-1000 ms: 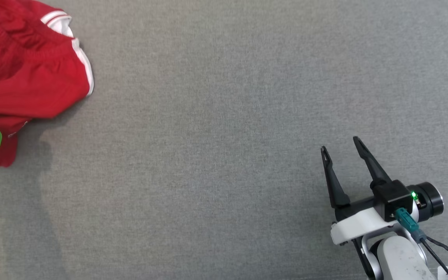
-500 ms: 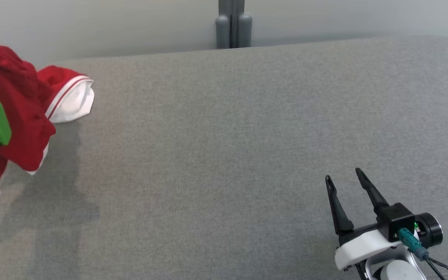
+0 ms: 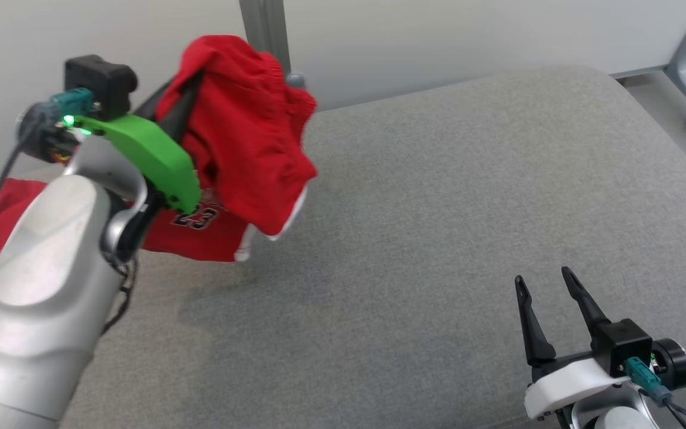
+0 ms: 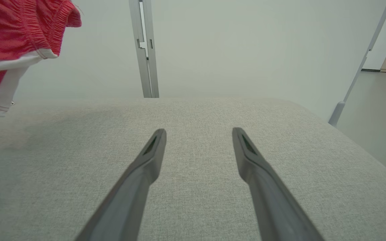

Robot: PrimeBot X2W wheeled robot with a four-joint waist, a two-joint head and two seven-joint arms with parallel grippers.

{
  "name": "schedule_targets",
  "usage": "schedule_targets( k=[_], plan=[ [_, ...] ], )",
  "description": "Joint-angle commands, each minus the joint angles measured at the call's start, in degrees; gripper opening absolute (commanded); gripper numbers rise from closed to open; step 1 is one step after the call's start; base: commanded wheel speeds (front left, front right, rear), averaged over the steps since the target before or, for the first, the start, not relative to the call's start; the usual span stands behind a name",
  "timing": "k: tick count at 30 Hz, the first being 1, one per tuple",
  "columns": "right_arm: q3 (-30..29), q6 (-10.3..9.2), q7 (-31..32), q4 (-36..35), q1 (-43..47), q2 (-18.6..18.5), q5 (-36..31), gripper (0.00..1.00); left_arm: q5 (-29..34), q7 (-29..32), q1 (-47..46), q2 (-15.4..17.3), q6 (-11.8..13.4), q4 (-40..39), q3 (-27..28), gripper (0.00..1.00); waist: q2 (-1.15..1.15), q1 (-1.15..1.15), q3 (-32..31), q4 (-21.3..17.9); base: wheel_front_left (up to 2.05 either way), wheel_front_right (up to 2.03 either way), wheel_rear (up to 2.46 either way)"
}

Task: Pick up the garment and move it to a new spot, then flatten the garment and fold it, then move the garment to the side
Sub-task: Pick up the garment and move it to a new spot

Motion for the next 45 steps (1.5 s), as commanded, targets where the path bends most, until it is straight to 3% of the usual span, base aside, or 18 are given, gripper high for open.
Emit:
schedule_targets(
  k=[1, 7, 18, 19, 21, 34, 43, 45],
  plan=[
    [0.3, -0.08, -0.2, -0.4, -1.5, -0.1, 0.7, 1.00, -0.9, -0.9, 0.5, -1.9, -0.1, 1.1, -0.9, 0.00, -0.01, 0.00, 3.0, -2.7, 0.00, 0.00, 0.00],
    [2.3, -0.08, -0.2, -0.2, -4.6, -0.1, 2.4, 1.00, -2.3, -2.2, 1.9, -8.2, -0.1, 7.9, -6.0, 0.00, -0.01, 0.00, 9.5, -5.4, 0.00, 0.00, 0.00],
    [4.6, -0.08, -0.2, 0.2, -8.8, -0.1, 4.4, 1.00, -0.9, -8.6, -4.4, -12.3, 1.3, 25.7, -7.3, 0.00, -0.01, 0.00, 16.6, -8.9, 0.00, 0.00, 0.00],
    [4.5, -0.08, -0.2, 0.3, -8.9, -0.1, 4.5, 1.00, -0.7, -9.3, -4.8, -12.6, 1.4, 26.8, -7.3, 0.29, -0.01, 0.00, 16.7, -8.9, 0.00, 0.00, 0.00],
    [4.3, -0.08, -0.2, 0.5, -9.1, -0.1, 4.4, 1.00, -0.3, -11.0, -5.5, -13.3, 1.2, 29.0, -7.5, 1.00, -0.01, 0.00, 16.7, -8.8, 0.00, 0.00, 0.00],
    [1.8, -0.08, -0.2, 1.6, -7.4, -0.1, 1.5, 1.00, -0.4, -18.0, -7.3, -17.2, 0.0, 33.9, -10.2, 1.00, -0.01, 0.00, 9.2, -1.7, 0.00, 0.00, 0.00],
    [0.0, -0.08, -0.2, 1.8, -4.9, -0.1, 0.3, 1.00, -2.4, -19.5, -1.5, -16.9, 0.0, 31.8, -9.1, 1.00, -0.01, 0.00, 2.7, 4.8, 0.00, 0.00, 0.00],
    [-0.6, -0.08, -0.2, 1.7, -4.2, -0.1, 0.2, 1.00, -2.0, -19.5, 0.5, -16.6, 1.5, 29.6, -7.6, 1.00, -0.01, 0.00, 1.7, 6.2, 0.00, 0.00, 0.00]
  ],
)
